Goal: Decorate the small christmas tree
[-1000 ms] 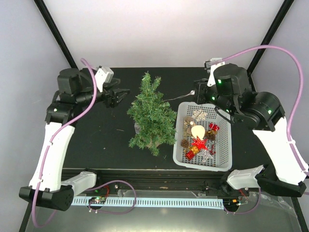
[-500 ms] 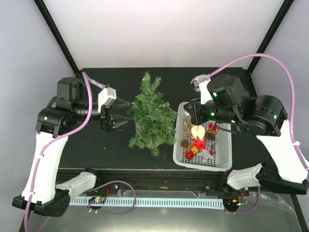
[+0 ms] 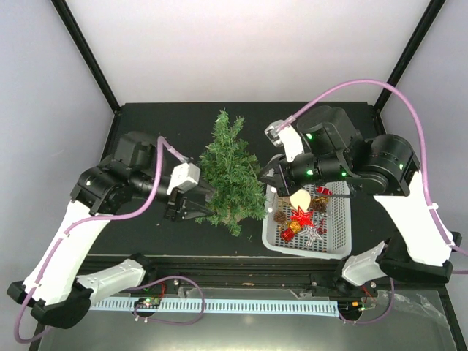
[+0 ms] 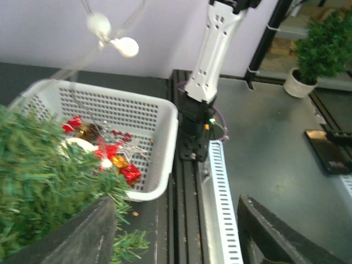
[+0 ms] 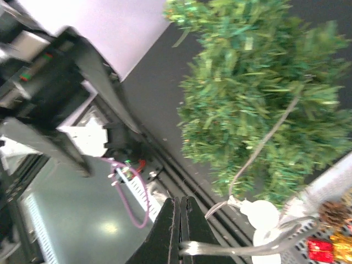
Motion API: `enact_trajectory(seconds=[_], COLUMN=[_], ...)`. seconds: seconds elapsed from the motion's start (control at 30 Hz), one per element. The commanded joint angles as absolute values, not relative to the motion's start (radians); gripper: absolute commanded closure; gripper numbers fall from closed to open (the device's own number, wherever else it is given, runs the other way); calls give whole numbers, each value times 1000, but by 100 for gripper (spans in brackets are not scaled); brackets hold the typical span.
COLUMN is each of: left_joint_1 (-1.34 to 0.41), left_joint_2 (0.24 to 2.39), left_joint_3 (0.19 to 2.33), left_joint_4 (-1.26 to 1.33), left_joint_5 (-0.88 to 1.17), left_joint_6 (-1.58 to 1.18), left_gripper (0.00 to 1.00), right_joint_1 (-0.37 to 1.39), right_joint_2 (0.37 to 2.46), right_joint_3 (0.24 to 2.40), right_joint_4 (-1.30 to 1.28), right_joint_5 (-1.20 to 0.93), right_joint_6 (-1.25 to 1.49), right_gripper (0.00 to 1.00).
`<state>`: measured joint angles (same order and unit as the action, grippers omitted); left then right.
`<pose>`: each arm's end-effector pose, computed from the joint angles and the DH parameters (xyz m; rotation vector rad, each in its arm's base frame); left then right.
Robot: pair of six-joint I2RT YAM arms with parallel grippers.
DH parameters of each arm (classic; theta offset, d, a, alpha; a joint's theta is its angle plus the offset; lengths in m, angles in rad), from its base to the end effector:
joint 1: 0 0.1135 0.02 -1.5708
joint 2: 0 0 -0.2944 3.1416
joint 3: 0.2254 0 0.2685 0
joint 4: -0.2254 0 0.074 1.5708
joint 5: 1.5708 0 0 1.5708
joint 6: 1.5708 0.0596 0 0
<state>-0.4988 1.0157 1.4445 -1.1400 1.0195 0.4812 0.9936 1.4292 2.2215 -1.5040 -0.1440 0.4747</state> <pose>0.1141 -0.1200 0.4584 1.4253 1.5583 -1.1518 0.1130 0.1892 0.5466 -0.7069 2.3477 0.8832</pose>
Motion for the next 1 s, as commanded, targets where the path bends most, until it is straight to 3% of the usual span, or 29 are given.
enact_trajectory(seconds=[0.0, 0.37, 0.57, 0.67, 0.83, 0.97], left_joint_1=[-571, -698, -734, -750, -773, -800], left_joint_2=[1013, 998, 914, 904, 877, 861], left_joint_3=[1392, 1231, 1092, 1057, 1014, 977], left_joint_4=[-1175, -898, -689, -673, -614, -535], left_joint_5=[986, 879, 784, 747, 714, 709], left_joint_6=[546, 348, 202, 182, 134, 91], left_gripper=[43, 36, 51, 54, 51, 41], right_joint_1=[1002, 1015, 1016, 1015, 1015, 1015], right_joint_2=[1461, 1405, 1368, 1335, 1286, 1294], right_joint_3=[2277, 2169, 2076, 1984, 1843, 1832], right_joint_4=[-1515, -1387, -1305, -1207, -1053, -1009], right_joint_5=[-341, -437, -498, -574, -671, -704], right_joint_6=[458, 521, 562, 611, 686, 710], right_gripper=[99, 99, 99, 99, 99, 99])
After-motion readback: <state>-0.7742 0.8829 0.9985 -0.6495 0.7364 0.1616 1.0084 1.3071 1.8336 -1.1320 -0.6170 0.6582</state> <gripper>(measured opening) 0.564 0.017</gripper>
